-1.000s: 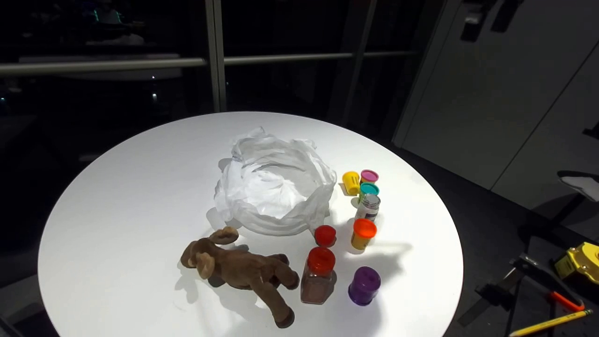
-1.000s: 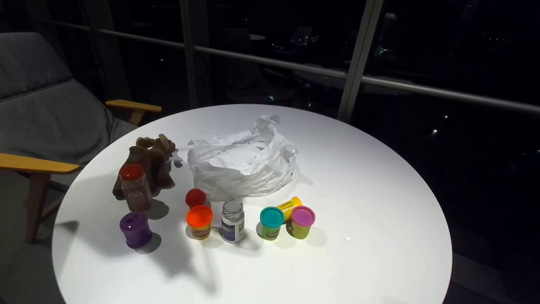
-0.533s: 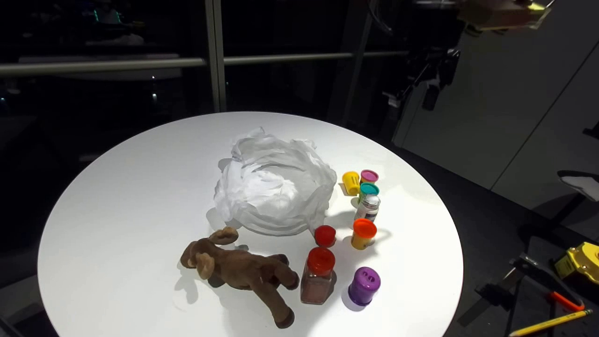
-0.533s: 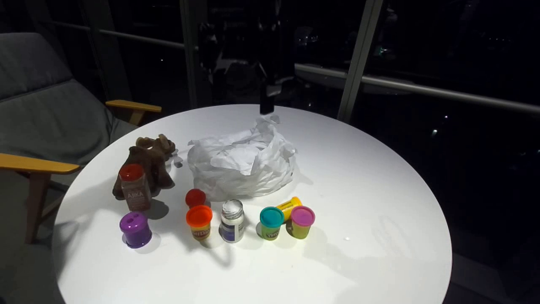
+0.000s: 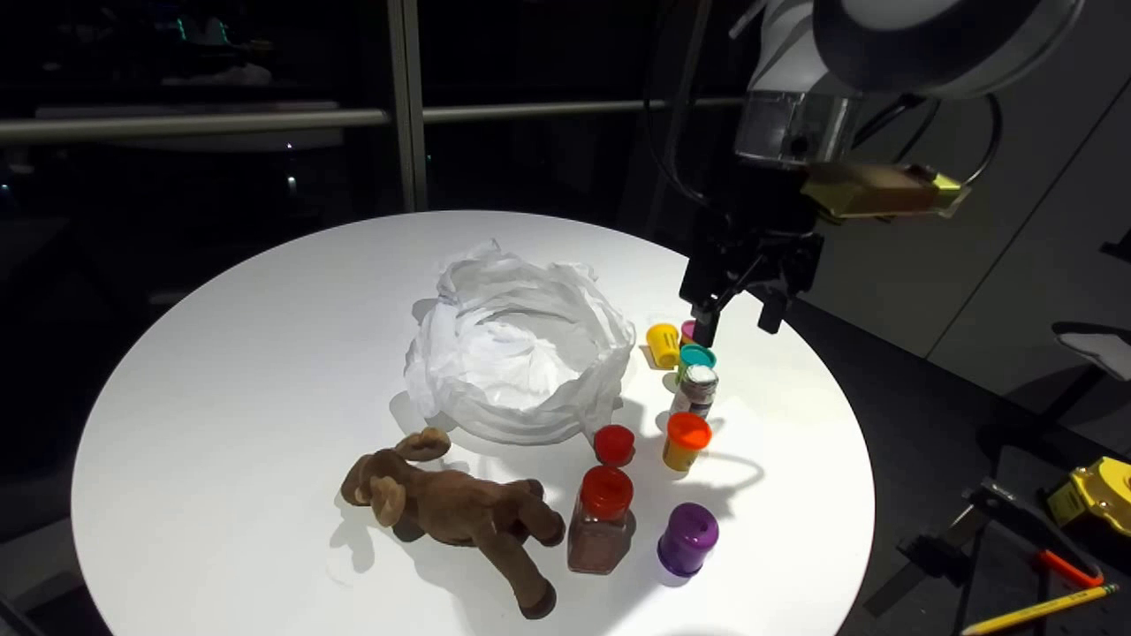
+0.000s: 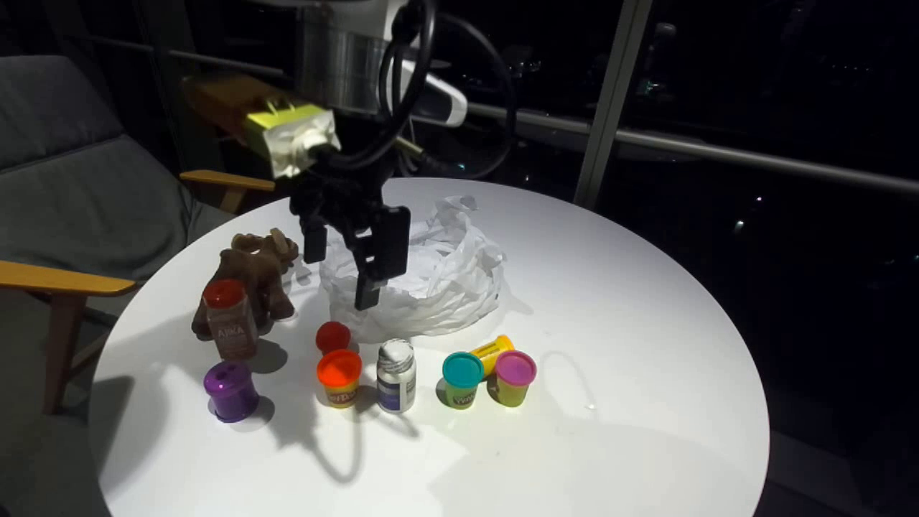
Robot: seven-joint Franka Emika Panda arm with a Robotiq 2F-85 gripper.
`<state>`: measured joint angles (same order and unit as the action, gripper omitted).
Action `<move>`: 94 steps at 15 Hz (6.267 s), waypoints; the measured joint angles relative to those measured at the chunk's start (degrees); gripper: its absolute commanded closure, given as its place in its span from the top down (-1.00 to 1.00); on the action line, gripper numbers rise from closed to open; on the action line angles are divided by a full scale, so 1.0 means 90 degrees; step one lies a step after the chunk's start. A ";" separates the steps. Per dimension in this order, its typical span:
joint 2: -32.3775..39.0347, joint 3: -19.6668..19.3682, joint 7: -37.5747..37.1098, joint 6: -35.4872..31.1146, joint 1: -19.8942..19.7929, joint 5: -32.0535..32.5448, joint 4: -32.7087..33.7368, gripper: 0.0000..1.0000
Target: Pick the objects on the table and put them in the plastic bag
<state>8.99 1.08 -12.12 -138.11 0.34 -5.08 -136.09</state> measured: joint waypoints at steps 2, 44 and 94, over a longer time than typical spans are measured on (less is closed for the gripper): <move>0.0325 0.0006 -0.0018 -0.0485 0.0058 -0.0046 -0.0138 1.00; 0.3014 -0.1149 -0.4121 -0.1419 0.2205 0.2531 0.3843 -0.50; 0.0404 -0.0373 -0.0846 -0.3732 0.1222 0.1349 -0.1884 1.00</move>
<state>12.63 -2.28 -19.73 -171.70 11.34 7.06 -153.05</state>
